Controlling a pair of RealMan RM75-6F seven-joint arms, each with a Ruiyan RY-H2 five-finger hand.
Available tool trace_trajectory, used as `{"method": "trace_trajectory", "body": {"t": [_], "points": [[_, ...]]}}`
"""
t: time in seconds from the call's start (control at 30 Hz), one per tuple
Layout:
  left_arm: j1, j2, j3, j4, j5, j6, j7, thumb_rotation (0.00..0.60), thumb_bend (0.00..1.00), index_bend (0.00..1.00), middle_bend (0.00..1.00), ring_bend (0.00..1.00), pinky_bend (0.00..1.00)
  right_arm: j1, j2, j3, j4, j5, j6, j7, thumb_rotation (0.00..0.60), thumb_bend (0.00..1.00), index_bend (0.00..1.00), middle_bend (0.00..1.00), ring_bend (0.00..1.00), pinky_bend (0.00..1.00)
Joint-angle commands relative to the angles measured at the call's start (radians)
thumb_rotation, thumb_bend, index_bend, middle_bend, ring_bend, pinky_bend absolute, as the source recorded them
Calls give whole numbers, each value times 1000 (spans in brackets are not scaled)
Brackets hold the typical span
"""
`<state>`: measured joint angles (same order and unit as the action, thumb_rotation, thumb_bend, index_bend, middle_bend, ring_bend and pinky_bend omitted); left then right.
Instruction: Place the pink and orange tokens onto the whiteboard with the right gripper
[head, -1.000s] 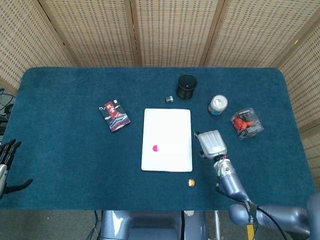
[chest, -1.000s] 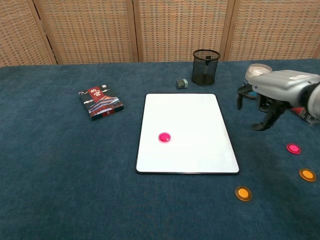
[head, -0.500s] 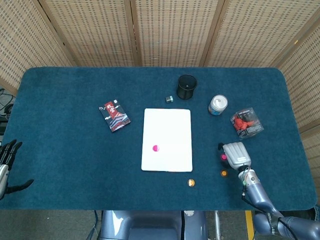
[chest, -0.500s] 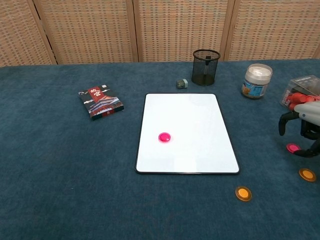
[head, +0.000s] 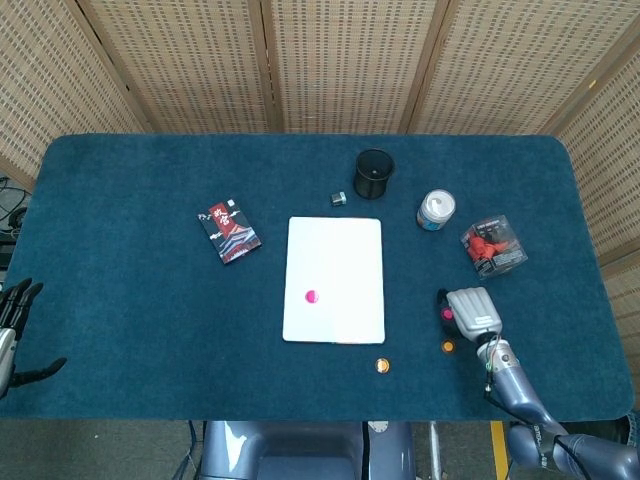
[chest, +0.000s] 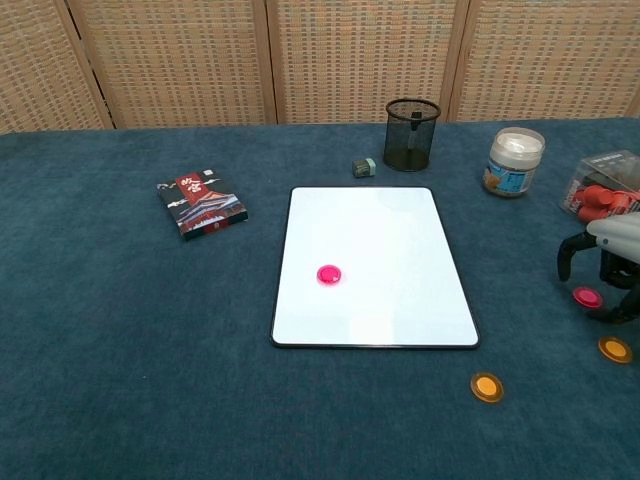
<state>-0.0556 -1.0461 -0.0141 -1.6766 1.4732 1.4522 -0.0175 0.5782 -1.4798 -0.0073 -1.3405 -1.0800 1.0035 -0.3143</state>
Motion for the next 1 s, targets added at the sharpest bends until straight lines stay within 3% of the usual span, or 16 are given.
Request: {"method": "trace_trajectory", "body": {"t": [0.03,0.57,1.0], "points": [[0,0,0,0,0,0,0,600,0,0,0,0,0,-2,0,5,5,-2,-5,-2,600,312,377,960,1000,1000],[0,-4,2,-2,1,1,11,600,0,0,0,0,0,-23,-1,27,46,-10,-45,-18,600,311,387,959,1000,1000],[-3,-8,1,-4,-5,-6,22,600,0,0,0,0,0,-30,-21,45,64,-22,-78,14,600,337,486,961,1000,1000]]}}
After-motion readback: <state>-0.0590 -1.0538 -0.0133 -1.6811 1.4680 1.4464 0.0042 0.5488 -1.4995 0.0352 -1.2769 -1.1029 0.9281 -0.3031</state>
